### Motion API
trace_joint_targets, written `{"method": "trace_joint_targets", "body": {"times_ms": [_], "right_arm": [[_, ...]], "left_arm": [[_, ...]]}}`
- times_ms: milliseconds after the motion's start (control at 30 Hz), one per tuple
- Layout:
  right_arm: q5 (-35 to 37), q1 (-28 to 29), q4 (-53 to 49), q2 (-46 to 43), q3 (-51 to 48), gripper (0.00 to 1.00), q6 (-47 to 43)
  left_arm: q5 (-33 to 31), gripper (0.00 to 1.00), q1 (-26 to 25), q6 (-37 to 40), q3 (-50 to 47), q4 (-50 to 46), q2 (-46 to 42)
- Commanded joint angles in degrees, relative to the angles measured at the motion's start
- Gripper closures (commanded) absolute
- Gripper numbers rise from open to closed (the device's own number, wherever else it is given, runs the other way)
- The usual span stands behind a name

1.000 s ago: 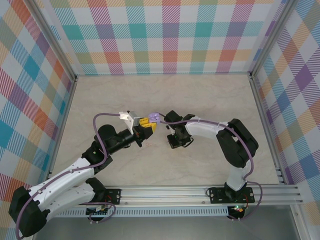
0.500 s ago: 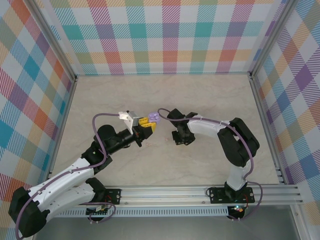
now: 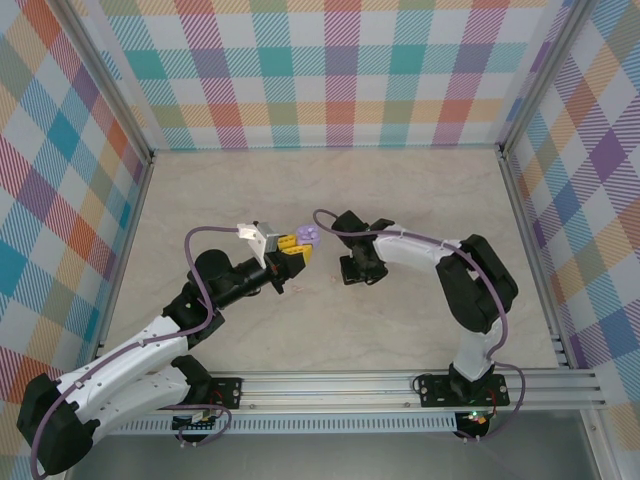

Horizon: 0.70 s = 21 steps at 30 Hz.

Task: Insert wireless bluetooth earbuds into charging case

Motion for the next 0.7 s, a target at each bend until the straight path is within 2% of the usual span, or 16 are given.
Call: {"method": "trace_joint_targets", "body": {"times_ms": [0, 667], "right_arm": [[-0.79, -0.74, -2.69, 2.22, 2.45, 0.61, -0.16], [-3.33, -2.13, -8.32, 7.34, 7.05, 0.65, 0.05]], "left_arm": [[-0.78, 0.87, -0.84, -0.11, 0.37, 0.56, -0.71], [-0.79, 0.87, -0.88, 0.04, 0.55, 0.57, -0.35]]}}
